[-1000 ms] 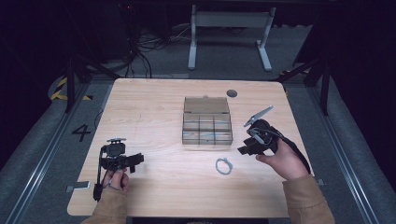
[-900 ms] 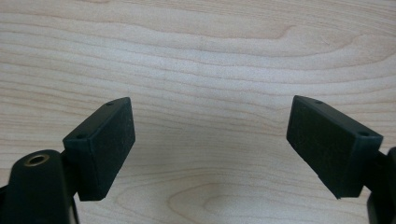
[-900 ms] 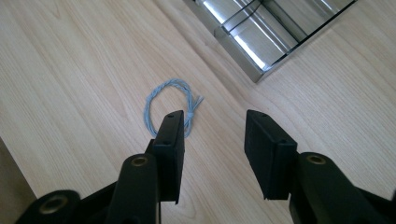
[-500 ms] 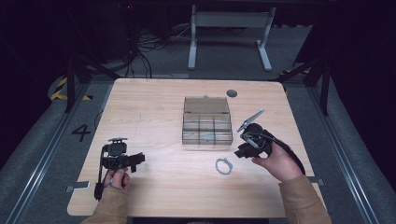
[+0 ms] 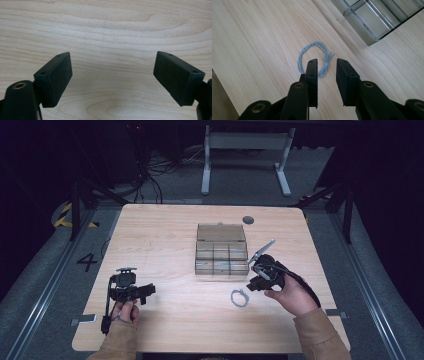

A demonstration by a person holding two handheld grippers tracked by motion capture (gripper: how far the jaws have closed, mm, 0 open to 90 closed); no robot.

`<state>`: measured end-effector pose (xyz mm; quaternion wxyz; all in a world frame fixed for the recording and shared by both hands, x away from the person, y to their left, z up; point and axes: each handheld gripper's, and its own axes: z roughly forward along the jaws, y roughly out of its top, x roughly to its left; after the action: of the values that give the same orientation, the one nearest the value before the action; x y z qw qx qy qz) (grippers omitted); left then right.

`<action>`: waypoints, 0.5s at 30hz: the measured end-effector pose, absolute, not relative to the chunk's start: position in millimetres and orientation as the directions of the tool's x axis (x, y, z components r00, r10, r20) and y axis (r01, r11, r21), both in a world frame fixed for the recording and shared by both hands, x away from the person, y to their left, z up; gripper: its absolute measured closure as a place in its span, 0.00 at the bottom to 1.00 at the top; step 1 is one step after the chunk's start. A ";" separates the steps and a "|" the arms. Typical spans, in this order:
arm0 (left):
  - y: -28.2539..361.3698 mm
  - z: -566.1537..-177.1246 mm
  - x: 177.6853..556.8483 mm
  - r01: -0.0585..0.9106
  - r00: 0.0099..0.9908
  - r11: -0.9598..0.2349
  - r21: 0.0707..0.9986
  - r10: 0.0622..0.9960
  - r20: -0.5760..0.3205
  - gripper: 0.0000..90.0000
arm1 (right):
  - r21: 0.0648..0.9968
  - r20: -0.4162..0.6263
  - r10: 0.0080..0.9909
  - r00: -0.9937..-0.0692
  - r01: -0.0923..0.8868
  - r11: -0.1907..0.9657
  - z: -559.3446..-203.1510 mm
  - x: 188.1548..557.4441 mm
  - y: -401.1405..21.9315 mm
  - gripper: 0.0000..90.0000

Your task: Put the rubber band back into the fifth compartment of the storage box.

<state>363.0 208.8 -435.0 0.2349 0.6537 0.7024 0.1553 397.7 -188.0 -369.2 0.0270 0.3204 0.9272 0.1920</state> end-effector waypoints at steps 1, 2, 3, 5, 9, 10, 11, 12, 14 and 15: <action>208.9 -435.0 363.0 0.845 -0.035 0.097 0.526 0.991 -0.127 0.18 | 0.370 0.076 0.603 -0.794 0.584 0.722 -370.8 397.9 -186.4 0.80; 209.1 -434.9 362.9 0.846 -0.034 0.096 0.525 0.991 -0.127 0.18 | 0.362 0.079 0.600 -0.796 0.584 0.727 -372.5 398.3 -184.7 0.80; 209.2 -435.0 363.0 0.845 -0.034 0.096 0.526 0.992 -0.125 0.18 | 0.353 0.078 0.598 -0.798 0.583 0.732 -374.4 398.5 -182.9 0.80; 209.3 -435.0 363.0 0.844 -0.034 0.096 0.527 0.991 -0.126 0.18 | 0.348 0.080 0.592 -0.802 0.579 0.738 -377.5 398.6 -181.0 0.81; 209.1 -434.9 362.9 0.845 -0.032 0.094 0.526 0.991 -0.127 0.18 | 0.328 0.089 0.601 -0.794 0.594 0.735 -386.6 401.1 -178.4 0.79; 208.9 -434.9 363.0 0.845 -0.032 0.095 0.526 0.991 -0.128 0.18 | 0.325 0.089 0.601 -0.794 0.594 0.736 -389.2 401.7 -177.2 0.78; 208.8 -434.9 363.0 0.845 -0.032 0.095 0.526 0.991 -0.127 0.18 | 0.321 0.088 0.606 -0.791 0.598 0.734 -391.7 401.8 -175.8 0.77; 208.8 -434.9 363.1 0.845 -0.032 0.095 0.526 0.991 -0.127 0.18 | 0.320 0.084 0.604 -0.793 0.595 0.737 -394.2 402.8 -174.9 0.77; 208.7 -435.1 363.2 0.845 -0.032 0.094 0.527 0.991 -0.127 0.18 | 0.314 0.086 0.604 -0.792 0.597 0.738 -396.3 403.3 -173.9 0.77; 208.7 -435.2 363.3 0.845 -0.031 0.094 0.526 0.991 -0.127 0.18 | 0.312 0.083 0.605 -0.792 0.597 0.739 -398.7 403.9 -172.8 0.77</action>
<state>363.3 208.7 -435.2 0.2355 0.6550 0.7010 0.1553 403.9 -172.8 -398.7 0.0120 0.3223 0.9324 0.1630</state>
